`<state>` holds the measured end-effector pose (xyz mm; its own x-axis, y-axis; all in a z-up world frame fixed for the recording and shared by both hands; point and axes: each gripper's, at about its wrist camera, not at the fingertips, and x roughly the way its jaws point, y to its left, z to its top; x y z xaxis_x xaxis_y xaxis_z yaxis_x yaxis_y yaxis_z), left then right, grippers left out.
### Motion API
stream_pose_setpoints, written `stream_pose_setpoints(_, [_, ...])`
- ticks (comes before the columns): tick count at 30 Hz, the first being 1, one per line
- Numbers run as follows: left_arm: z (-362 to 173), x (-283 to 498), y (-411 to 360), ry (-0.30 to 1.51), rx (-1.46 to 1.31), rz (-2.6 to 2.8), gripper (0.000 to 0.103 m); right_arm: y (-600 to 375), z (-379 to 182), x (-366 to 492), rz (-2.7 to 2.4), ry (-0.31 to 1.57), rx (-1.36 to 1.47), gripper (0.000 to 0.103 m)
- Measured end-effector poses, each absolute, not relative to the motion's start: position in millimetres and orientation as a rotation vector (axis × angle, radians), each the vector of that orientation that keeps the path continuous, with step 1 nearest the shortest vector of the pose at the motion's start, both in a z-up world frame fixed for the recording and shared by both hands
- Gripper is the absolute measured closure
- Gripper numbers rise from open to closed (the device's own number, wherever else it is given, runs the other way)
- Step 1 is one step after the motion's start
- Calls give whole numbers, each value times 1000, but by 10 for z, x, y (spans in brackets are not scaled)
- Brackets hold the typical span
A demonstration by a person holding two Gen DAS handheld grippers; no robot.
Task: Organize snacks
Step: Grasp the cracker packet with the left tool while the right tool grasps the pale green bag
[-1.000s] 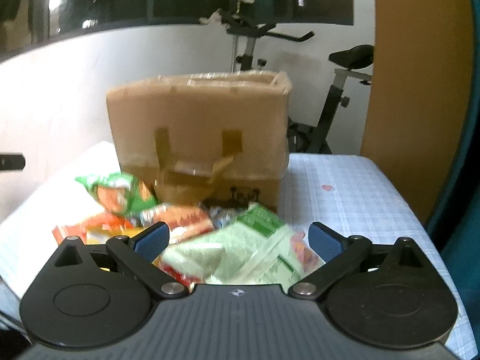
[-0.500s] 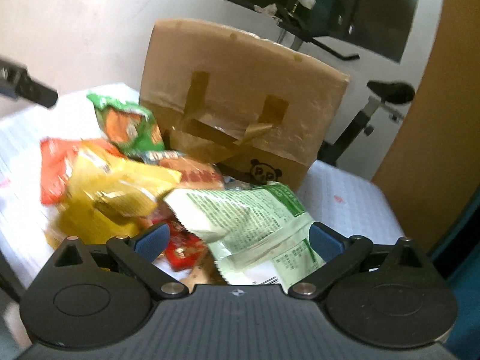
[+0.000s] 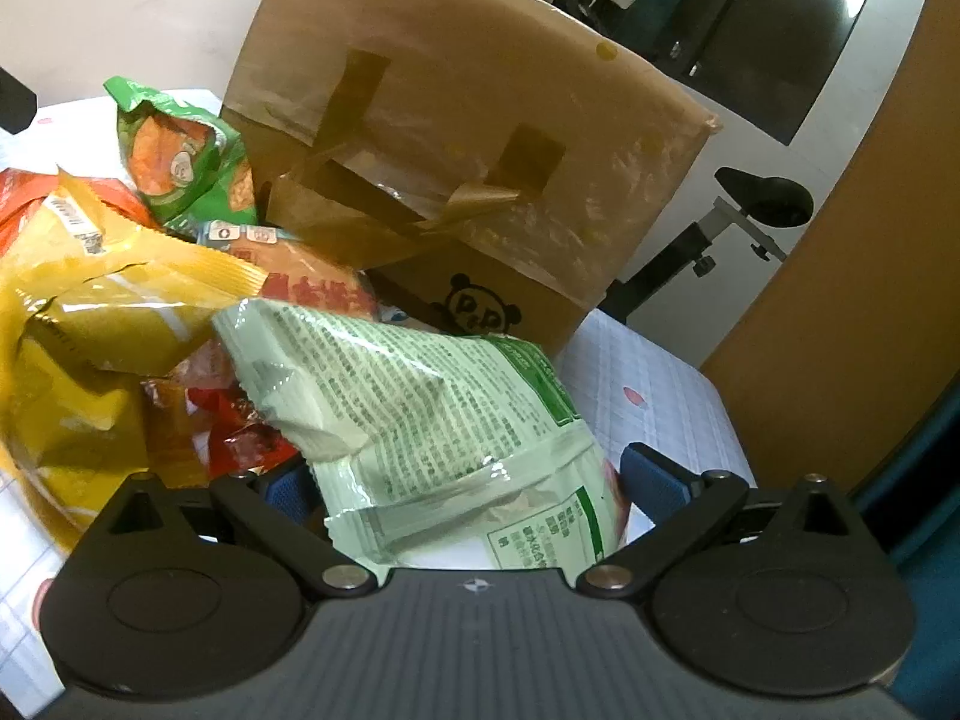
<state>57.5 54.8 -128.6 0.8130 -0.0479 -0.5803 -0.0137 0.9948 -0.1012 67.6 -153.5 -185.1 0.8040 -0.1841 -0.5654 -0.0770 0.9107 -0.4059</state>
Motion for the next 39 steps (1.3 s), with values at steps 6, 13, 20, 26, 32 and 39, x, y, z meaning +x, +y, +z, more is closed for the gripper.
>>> stream_pose_setpoints(6, [-1330, 690, 632, 637, -118, -7, 9, -1570, -1834, 673, -32, 625, -407, 11])
stream_pose_setpoints(13, [-1355, 879, 842, 651, -129, 8, 21, -1605, -1783, 622, -25, 615, -367, 19])
stream_pose_setpoints(20, [-1536, 1388, 1091, 717, -93, 9, 42, -1599, -1794, 620, -23, 614, -358, 19])
stream_pose_setpoints(26, [-1811, 1626, 963, 824, -2, -120, 41, -1632, -1780, 625, -22, 620, -337, 20])
stream_pose_setpoints(32, [-1869, 1689, 883, 825, -1, -163, 41, -1632, -1769, 635, -23, 626, -331, 20])
stream_pose_setpoints(39, [-2017, 1710, 830, 851, 74, -181, 39, -1625, -1761, 637, -25, 631, -323, 20])
